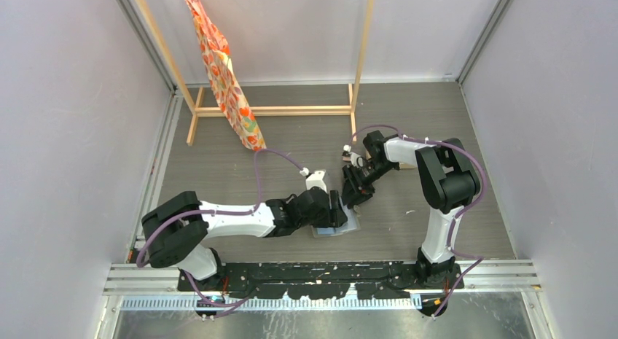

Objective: Put the credit cards into the card holder
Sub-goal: Open the card holder at the center of the board.

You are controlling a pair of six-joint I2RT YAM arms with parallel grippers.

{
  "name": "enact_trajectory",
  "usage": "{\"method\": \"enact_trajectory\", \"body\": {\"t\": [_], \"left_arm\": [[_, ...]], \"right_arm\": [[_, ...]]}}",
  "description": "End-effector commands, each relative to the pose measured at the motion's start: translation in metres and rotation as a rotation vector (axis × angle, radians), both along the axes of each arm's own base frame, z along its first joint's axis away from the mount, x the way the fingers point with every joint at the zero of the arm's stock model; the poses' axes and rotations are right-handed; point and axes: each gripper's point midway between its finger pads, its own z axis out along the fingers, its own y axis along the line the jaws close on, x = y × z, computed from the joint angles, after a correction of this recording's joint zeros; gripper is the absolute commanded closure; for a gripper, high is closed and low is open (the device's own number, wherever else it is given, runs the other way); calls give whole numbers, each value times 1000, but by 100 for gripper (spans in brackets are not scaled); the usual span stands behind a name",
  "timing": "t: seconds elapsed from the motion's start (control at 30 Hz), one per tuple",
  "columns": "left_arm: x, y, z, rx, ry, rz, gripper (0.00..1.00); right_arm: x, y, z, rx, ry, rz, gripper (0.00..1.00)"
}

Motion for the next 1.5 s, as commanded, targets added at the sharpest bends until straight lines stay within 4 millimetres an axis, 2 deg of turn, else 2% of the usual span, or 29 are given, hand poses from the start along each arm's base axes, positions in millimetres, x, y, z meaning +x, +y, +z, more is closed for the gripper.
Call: {"method": "enact_trajectory", "body": {"t": [0.0, 0.6, 0.87, 1.07, 1.27, 1.33, 1.47], "left_arm": [[10, -7, 6, -66, -21, 24, 41], [11, 10, -24, -7, 35, 68, 43], [9, 28, -35, 5, 50, 109, 54], [9, 35, -37, -11, 56, 125, 65], [8, 41, -37, -36, 58, 137, 67], [8, 43, -37, -52, 61, 140, 68], [8, 43, -36, -89, 66, 142, 68]], "right_arm": [[7, -2, 0, -29, -65, 25, 54], [7, -2, 1, -28, -68, 31, 54], [10, -3, 10, -24, -105, 48, 53], [18, -11, 22, -59, -195, 59, 51], [30, -32, 43, -127, -344, 56, 49], [27, -32, 53, -95, -384, 69, 48], [2, -11, 72, 81, -356, 122, 49]]}}
